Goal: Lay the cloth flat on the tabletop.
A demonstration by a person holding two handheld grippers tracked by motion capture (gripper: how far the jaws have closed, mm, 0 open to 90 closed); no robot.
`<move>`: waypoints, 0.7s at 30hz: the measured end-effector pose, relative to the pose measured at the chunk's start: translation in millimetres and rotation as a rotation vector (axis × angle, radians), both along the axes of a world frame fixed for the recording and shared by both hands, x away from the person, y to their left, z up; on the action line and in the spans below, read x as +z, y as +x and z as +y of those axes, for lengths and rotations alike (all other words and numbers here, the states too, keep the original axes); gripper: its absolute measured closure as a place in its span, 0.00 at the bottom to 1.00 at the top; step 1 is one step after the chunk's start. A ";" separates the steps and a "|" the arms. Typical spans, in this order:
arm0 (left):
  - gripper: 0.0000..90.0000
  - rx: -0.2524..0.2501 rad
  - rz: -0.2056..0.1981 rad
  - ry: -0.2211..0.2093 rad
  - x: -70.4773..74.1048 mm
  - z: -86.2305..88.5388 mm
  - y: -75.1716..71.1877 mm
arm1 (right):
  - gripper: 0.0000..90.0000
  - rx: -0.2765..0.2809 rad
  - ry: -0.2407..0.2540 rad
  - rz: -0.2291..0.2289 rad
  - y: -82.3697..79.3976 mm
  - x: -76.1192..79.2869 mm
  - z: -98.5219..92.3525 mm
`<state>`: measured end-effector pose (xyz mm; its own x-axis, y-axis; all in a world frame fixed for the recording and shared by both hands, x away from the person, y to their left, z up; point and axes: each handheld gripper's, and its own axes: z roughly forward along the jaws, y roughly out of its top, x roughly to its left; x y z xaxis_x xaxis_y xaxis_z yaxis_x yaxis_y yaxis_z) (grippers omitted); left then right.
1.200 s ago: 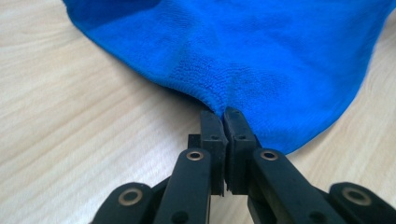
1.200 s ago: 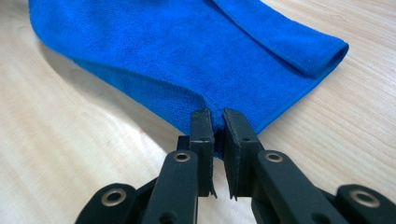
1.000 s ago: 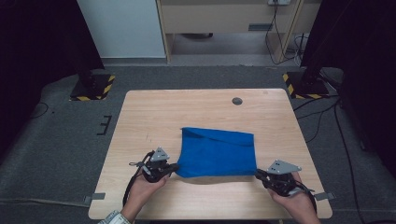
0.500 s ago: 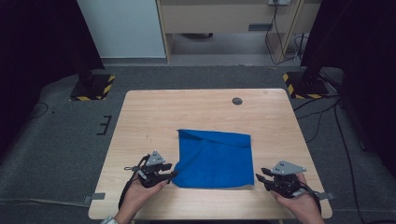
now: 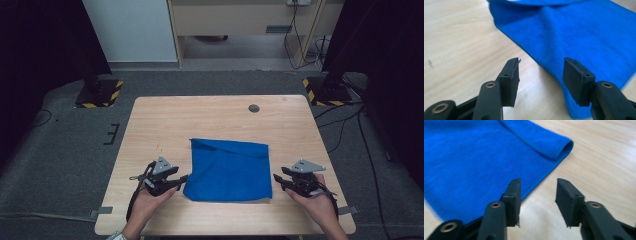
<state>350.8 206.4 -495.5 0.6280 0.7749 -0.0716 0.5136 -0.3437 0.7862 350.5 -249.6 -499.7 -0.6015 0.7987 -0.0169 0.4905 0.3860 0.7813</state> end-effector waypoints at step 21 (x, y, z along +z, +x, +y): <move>0.52 -0.024 -0.038 0.112 -27.7 -39.6 69.8 | 0.64 0.087 -0.101 -0.021 92.6 -14.5 72.0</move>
